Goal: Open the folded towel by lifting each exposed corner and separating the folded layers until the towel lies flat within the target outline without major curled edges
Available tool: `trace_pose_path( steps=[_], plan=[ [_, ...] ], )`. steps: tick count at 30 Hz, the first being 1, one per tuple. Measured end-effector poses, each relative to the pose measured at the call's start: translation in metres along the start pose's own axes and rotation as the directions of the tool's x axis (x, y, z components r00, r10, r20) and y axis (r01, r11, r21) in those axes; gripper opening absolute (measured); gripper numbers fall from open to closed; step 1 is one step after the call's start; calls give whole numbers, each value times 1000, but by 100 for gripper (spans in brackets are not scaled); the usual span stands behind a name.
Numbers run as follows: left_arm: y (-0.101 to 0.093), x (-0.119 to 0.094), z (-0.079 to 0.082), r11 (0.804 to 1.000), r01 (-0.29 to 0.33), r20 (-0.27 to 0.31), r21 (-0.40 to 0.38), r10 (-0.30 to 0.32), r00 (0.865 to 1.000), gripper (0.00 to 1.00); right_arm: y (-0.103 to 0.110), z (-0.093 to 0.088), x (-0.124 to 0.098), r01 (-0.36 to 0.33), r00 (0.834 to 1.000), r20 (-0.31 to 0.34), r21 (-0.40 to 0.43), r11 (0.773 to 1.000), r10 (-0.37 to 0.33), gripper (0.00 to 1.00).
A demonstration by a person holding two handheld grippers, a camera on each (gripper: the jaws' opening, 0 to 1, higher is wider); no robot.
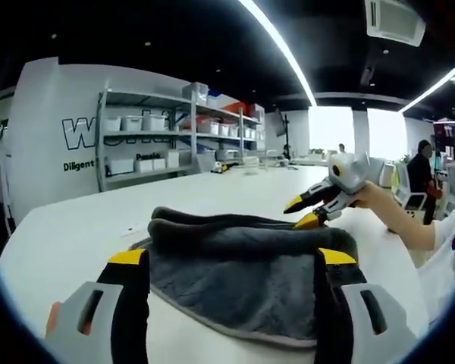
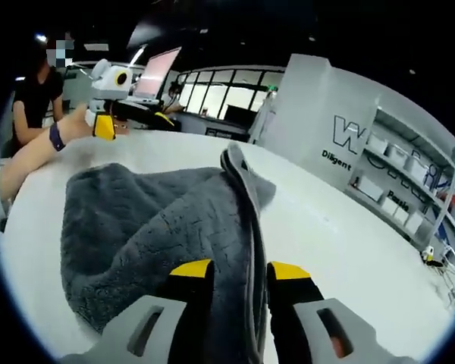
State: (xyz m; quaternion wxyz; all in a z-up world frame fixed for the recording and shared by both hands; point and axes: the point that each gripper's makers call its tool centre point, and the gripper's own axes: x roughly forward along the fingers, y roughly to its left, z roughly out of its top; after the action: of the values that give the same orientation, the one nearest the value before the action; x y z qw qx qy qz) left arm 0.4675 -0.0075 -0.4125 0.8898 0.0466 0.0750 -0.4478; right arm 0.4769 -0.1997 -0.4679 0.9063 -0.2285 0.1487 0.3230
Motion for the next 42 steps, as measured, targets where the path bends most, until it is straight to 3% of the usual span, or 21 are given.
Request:
trace_pose_path(
  steps=[4, 8, 12, 14, 24, 37, 42],
  plan=[
    [1, 0, -1, 1000, 0, -5, 1, 0, 1000, 88, 1, -7, 3, -4, 1000, -31, -15, 1000, 3, 21],
    [3, 0, -1, 1000, -1, -9, 2, 1, 1000, 88, 1, -7, 2, -14, 1000, -24, -4, 1000, 14, 10],
    [4, 1, -4, 1000, -2, -20, 6, 2, 1000, 88, 1, -12, 4, -23, 999, -44, -2, 1000, 23, 8],
    [3, 1, -4, 1000, -2, -24, 8, 2, 1000, 88, 1, -11, 4, -23, 999, -42, -6, 1000, 23, 0],
    [3, 2, -6, 1000, -4, -33, 10, 4, 999, 88, -1, -6, 1, -25, 1000, -13, -9, 1000, 25, 0],
    [3, 3, -10, 1000, -1, -50, 16, 2, 999, 88, -24, 7, -9, 71, 996, 59, 23, 997, -72, 0],
    [4, 3, -10, 1000, -1, -54, 17, 2, 999, 88, -31, 23, -17, 104, 984, 143, 40, 994, -109, 0]
  ],
)
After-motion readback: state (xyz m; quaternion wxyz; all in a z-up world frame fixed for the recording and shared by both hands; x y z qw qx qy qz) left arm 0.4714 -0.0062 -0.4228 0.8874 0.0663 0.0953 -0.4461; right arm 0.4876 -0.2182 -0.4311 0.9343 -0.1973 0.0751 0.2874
